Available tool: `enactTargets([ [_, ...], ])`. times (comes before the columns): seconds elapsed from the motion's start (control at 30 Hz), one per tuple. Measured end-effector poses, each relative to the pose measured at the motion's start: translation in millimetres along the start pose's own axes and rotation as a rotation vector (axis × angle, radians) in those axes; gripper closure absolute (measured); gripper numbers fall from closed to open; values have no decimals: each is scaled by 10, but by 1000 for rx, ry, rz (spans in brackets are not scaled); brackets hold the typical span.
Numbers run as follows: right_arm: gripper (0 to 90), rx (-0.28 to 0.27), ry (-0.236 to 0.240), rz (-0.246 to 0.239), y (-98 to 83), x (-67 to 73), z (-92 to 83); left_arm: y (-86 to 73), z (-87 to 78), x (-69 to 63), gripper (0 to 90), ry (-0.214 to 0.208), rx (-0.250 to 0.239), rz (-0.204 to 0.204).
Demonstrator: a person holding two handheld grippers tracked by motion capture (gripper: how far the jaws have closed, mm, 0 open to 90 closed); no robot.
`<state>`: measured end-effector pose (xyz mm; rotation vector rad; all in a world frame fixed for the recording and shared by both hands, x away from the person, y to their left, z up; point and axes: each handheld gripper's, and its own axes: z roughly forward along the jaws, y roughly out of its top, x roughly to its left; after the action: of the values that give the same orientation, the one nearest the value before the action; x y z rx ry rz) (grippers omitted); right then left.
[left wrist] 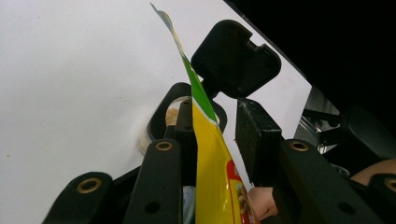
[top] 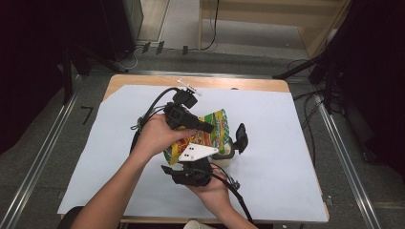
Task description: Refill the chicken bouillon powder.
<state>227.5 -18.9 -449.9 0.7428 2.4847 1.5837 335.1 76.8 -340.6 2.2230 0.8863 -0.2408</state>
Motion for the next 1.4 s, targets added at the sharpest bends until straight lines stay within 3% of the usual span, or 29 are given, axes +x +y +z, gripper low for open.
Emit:
enactTargets([
  [0.67, 561, 45, 19, 9, -125, -24, 100, -17, 95, 34, 756, -2, 46, 4],
  [1.0, 517, 60, 23, 39, -207, -49, 160, -23, 116, 24, 776, 2, 55, 23],
  [1.4, 503, 62, 13, 39, -222, -65, 165, -27, 66, 17, 847, -3, 45, 63],
])
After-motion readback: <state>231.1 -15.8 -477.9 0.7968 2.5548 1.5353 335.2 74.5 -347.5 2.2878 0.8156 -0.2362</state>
